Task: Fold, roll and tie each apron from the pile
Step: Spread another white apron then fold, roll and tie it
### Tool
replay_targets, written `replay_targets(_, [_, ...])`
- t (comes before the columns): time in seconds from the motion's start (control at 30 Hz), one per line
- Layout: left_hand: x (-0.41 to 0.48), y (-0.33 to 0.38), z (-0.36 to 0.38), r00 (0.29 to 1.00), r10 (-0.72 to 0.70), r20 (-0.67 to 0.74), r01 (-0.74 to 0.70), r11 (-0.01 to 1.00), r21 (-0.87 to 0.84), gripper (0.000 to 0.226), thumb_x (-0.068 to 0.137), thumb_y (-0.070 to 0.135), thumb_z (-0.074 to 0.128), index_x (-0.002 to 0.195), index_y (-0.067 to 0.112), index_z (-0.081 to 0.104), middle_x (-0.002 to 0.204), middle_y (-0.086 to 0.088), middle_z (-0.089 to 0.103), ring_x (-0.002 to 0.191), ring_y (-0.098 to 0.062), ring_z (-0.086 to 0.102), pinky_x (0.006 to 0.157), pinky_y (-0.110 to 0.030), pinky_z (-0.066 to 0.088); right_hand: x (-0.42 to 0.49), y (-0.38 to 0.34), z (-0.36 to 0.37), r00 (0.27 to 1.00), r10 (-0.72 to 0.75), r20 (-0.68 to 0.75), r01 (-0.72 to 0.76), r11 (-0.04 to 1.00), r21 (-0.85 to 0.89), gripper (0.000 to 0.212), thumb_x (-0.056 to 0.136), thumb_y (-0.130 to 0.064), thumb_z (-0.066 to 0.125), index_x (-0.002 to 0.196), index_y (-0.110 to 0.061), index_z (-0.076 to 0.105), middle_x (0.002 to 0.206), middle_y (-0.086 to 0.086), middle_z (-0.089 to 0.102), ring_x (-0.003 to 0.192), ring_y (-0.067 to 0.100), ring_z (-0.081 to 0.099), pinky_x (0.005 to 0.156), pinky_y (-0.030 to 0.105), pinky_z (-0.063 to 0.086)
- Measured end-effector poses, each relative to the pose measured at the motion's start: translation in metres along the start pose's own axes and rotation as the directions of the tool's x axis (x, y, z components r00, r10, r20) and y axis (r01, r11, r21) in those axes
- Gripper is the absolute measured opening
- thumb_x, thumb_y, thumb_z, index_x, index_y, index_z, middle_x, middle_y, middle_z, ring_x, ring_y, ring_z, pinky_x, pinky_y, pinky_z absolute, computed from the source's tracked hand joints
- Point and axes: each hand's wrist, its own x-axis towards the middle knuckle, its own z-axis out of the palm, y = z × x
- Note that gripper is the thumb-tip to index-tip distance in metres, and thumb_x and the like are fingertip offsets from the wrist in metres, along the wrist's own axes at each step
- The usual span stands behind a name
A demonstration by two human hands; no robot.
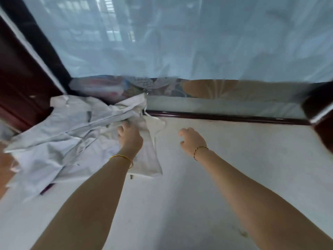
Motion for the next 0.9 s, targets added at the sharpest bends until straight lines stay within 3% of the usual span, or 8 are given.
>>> replay_targets(0.23, [0.067, -0.067, -0.008, 0.994, -0.005, 0.113, -0.033, 0.944, 0.328, 0.047, 0.088, 0.006, 0.045, 0.132, 0.021, 0.05, 0.158, -0.012, 0.0, 0.143, -0.033, 0.002, 0.112, -0.047, 0.019, 0.04, -0.031, 0.036, 0.985, -0.059, 0.162, 0.061, 0.998, -0.011, 0.036, 0.094, -0.014, 0.044, 0.13, -0.01, 0.045, 0.128, 0.012, 0.044, 0.106, 0.027, 0.052, 0.088, 0.036, 0.049])
replay_targets(0.37, [0.092, -0.066, -0.013, 0.997, 0.05, 0.052, -0.065, 0.928, 0.367, 0.043, 0.085, 0.001, 0.045, 0.127, 0.009, 0.05, 0.14, -0.008, 0.041, 0.133, -0.029, 0.03, 0.104, -0.044, 0.031, 0.05, -0.036, 0.041, 0.983, -0.059, 0.173, 0.058, 0.998, 0.011, 0.038, 0.094, -0.013, 0.044, 0.132, -0.011, 0.044, 0.13, 0.01, 0.044, 0.106, 0.025, 0.053, 0.087, 0.034, 0.049])
replay_targets(0.47, [0.103, -0.062, -0.021, 0.992, 0.048, -0.118, -0.017, 0.966, 0.257, 0.03, 0.086, 0.0, 0.047, 0.114, 0.007, 0.058, 0.119, -0.012, 0.056, 0.114, -0.03, 0.049, 0.096, -0.041, 0.036, 0.053, -0.037, 0.036, 0.986, -0.062, 0.155, 0.056, 0.997, 0.044, 0.038, 0.095, -0.013, 0.043, 0.133, -0.012, 0.044, 0.13, 0.009, 0.044, 0.105, 0.024, 0.054, 0.087, 0.031, 0.048])
replay_targets(0.57, [0.104, -0.052, -0.042, 0.938, -0.021, -0.347, 0.001, 0.998, -0.058, 0.02, 0.09, 0.004, 0.046, 0.103, 0.006, 0.061, 0.107, -0.016, 0.062, 0.1, -0.034, 0.056, 0.09, -0.04, 0.039, 0.051, -0.037, 0.027, 0.99, -0.066, 0.121, 0.054, 0.993, 0.102, 0.039, 0.094, -0.013, 0.045, 0.133, -0.012, 0.045, 0.13, 0.01, 0.045, 0.109, 0.024, 0.054, 0.089, 0.03, 0.047])
replay_targets(0.63, [0.095, -0.033, -0.062, 0.907, -0.062, -0.417, -0.084, 0.943, -0.323, 0.019, 0.09, 0.006, 0.047, 0.107, 0.006, 0.057, 0.107, -0.013, 0.061, 0.097, -0.031, 0.056, 0.081, -0.037, 0.042, 0.047, -0.039, 0.018, 0.995, -0.069, 0.068, 0.058, 0.986, 0.157, 0.039, 0.093, -0.011, 0.047, 0.132, -0.012, 0.045, 0.129, 0.011, 0.047, 0.11, 0.024, 0.053, 0.091, 0.031, 0.046])
replay_targets(0.7, [0.078, -0.001, -0.079, 0.922, 0.027, -0.387, -0.227, 0.846, -0.483, 0.022, 0.088, 0.006, 0.052, 0.109, 0.007, 0.054, 0.105, -0.007, 0.06, 0.095, -0.023, 0.055, 0.077, -0.029, 0.041, 0.041, -0.041, 0.006, 0.999, -0.048, -0.019, 0.052, 0.967, 0.248, 0.041, 0.092, -0.009, 0.047, 0.133, -0.008, 0.043, 0.124, 0.013, 0.051, 0.108, 0.026, 0.055, 0.088, 0.032, 0.046])
replay_targets(0.8, [0.035, 0.058, -0.083, 0.922, 0.353, -0.161, -0.366, 0.653, -0.663, 0.027, 0.081, -0.003, 0.063, 0.1, 0.013, 0.052, 0.089, 0.0, 0.055, 0.088, -0.019, 0.054, 0.072, -0.021, 0.042, 0.027, -0.035, -0.015, 0.983, 0.12, -0.141, -0.017, 0.817, 0.576, 0.045, 0.092, -0.006, 0.049, 0.136, -0.006, 0.038, 0.116, 0.014, 0.056, 0.108, 0.027, 0.055, 0.087, 0.032, 0.044])
replay_targets(0.9, [-0.029, 0.113, -0.054, 0.755, 0.621, 0.211, -0.198, 0.523, -0.829, 0.026, 0.081, -0.006, 0.066, 0.097, 0.011, 0.053, 0.088, -0.002, 0.058, 0.085, -0.022, 0.06, 0.072, -0.032, 0.056, -0.001, -0.008, -0.038, 0.923, 0.369, -0.108, -0.034, 0.36, 0.932, 0.032, 0.082, -0.005, 0.057, 0.113, -0.009, 0.054, 0.093, 0.009, 0.062, 0.086, 0.027, 0.062, 0.068, 0.034, 0.053])
